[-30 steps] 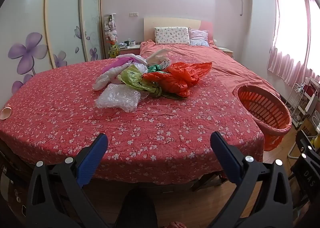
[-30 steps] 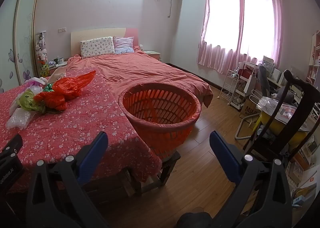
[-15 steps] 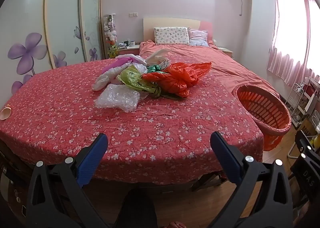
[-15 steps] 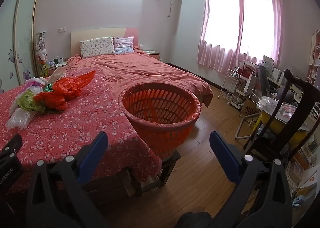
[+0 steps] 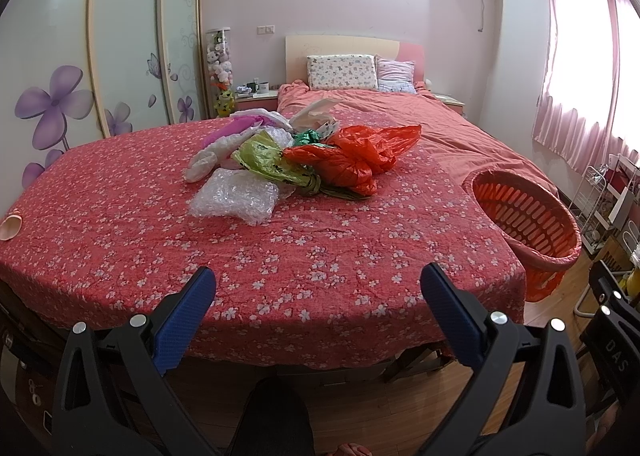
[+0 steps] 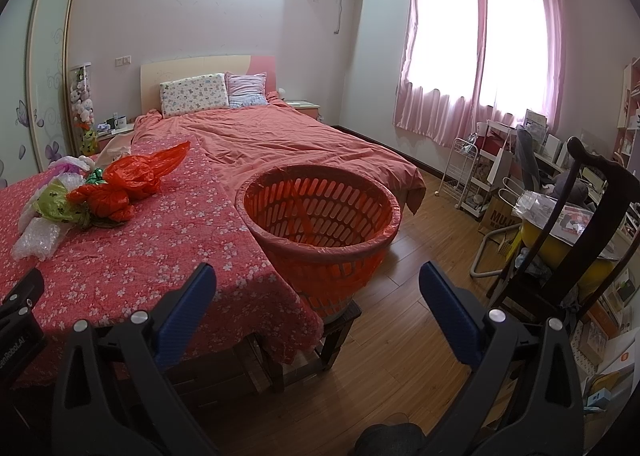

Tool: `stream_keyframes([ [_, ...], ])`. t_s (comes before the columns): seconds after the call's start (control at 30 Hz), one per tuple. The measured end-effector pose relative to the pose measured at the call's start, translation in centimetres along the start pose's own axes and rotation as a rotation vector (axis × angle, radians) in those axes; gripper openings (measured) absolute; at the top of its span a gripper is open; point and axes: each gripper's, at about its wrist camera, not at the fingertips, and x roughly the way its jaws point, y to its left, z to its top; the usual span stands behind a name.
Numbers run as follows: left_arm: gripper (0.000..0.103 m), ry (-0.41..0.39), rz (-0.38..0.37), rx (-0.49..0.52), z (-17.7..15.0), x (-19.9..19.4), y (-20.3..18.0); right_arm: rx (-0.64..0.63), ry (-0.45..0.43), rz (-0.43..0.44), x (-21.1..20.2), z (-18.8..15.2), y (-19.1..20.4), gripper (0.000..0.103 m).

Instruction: Collect trash

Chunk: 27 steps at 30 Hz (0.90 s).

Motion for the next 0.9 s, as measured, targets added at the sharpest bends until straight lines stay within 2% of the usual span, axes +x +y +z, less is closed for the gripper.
stream_keyframes([
  [0.9,0.101,0.001,-0.002,-0.002,0.00,-0.04,0.02,0.002,0.001,0.001,0.07,-0.04,-0.13,0.099],
])
